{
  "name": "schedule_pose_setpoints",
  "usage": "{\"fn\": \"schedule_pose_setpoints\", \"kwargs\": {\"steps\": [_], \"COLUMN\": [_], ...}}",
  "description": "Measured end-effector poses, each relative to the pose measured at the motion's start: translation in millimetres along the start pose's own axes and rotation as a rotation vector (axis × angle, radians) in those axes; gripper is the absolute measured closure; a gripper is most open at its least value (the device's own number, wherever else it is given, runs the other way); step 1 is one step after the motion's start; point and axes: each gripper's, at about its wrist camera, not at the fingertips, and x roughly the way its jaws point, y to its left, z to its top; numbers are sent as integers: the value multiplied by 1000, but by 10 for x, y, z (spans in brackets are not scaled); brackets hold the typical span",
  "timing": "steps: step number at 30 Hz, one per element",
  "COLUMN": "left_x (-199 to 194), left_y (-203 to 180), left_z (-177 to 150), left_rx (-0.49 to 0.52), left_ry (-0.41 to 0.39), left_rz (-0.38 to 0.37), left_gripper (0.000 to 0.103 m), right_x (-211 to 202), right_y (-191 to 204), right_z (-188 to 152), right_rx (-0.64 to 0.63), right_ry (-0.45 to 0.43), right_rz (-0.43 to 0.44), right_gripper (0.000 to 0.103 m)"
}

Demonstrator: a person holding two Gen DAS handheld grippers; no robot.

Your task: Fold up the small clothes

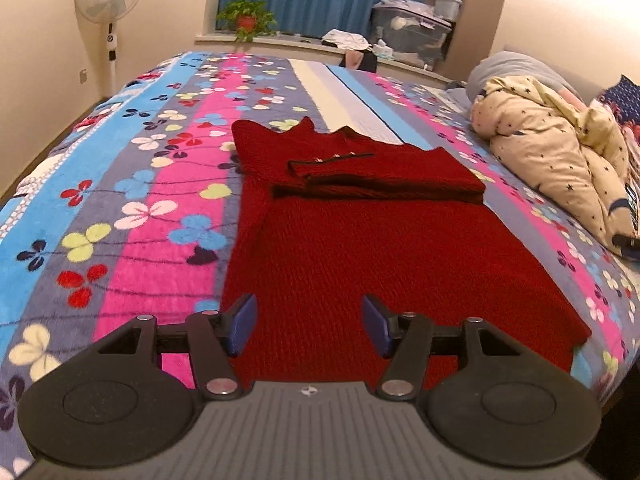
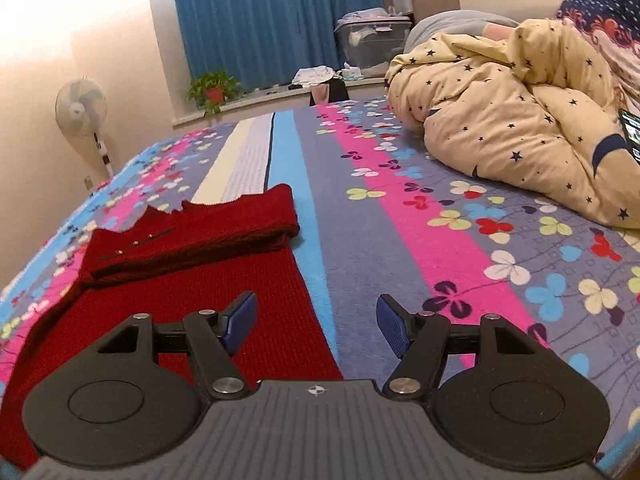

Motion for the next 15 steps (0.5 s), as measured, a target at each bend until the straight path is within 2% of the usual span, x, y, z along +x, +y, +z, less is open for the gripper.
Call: {"fn": "schedule_pose_setpoints", "kwargs": {"steps": [4,9,12,14,15], "left_x": [41,200,373,478,495], "left_y": [14,298,448,491,504], "left_z": [-241,-491,-564,-580,-591], "left_rx": [14,-147,-231,-239,-236], "left_ry": [4,35,96,159,163], "left_rz": [21,39,82,113,111], "left_gripper": [39,39,39,39,38], "right_x": [-16,187,393,560,656], "right_y": [-58,-50,-33,-52,-70], "right_z": [-24,-79,-125,-185,-226], "right_rx": [6,-23,-53,-46,-32], "right_ry": [-5,50,127,208,254], "right_rz": [3,-17,-20,-13,-12], "right_gripper": [35,36,36,36,36]}}
